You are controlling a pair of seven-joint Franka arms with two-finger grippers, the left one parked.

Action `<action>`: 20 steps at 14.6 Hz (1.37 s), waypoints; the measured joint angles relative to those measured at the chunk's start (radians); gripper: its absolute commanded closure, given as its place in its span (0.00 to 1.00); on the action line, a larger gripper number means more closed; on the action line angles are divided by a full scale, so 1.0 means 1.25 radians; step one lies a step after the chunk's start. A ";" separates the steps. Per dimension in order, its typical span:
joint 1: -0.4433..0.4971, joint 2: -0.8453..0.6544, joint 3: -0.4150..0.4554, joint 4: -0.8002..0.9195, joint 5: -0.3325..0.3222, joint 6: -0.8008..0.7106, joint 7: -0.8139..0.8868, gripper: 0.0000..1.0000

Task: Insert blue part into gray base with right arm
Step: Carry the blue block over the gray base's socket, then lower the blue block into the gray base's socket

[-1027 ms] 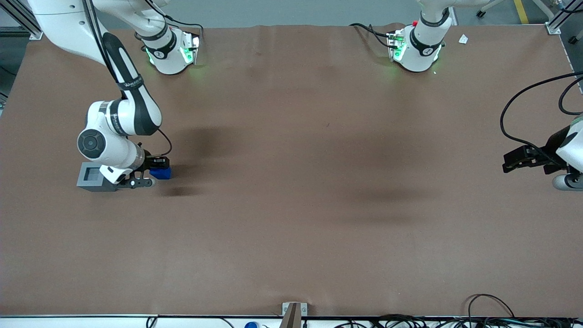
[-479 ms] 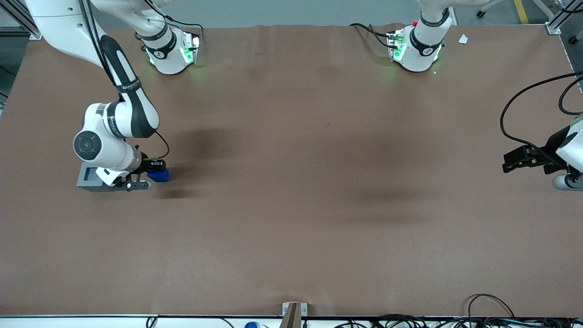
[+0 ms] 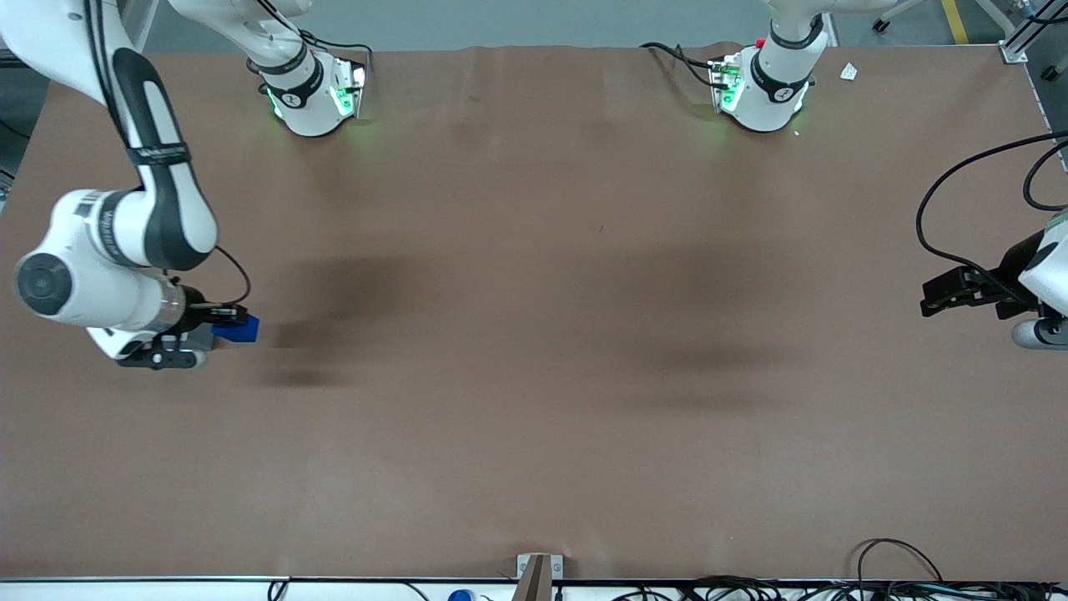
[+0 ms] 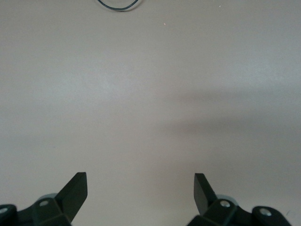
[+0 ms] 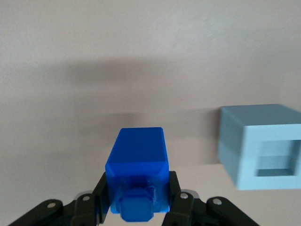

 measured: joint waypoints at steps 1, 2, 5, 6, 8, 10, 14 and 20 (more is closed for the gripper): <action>-0.013 -0.003 -0.001 0.020 0.000 -0.020 -0.010 0.91; -0.026 -0.004 -0.001 0.040 0.000 -0.038 -0.018 0.91; -0.068 -0.004 -0.002 0.084 0.000 -0.064 -0.022 0.91; -0.081 -0.004 -0.003 0.096 0.000 -0.064 -0.024 0.91; -0.105 -0.003 -0.003 0.114 0.000 -0.065 -0.038 0.91; -0.126 0.001 -0.003 0.119 0.000 -0.066 -0.081 0.91; -0.159 0.036 -0.003 0.120 0.000 -0.062 -0.139 0.91; -0.181 0.074 -0.003 0.123 0.000 -0.056 -0.185 0.91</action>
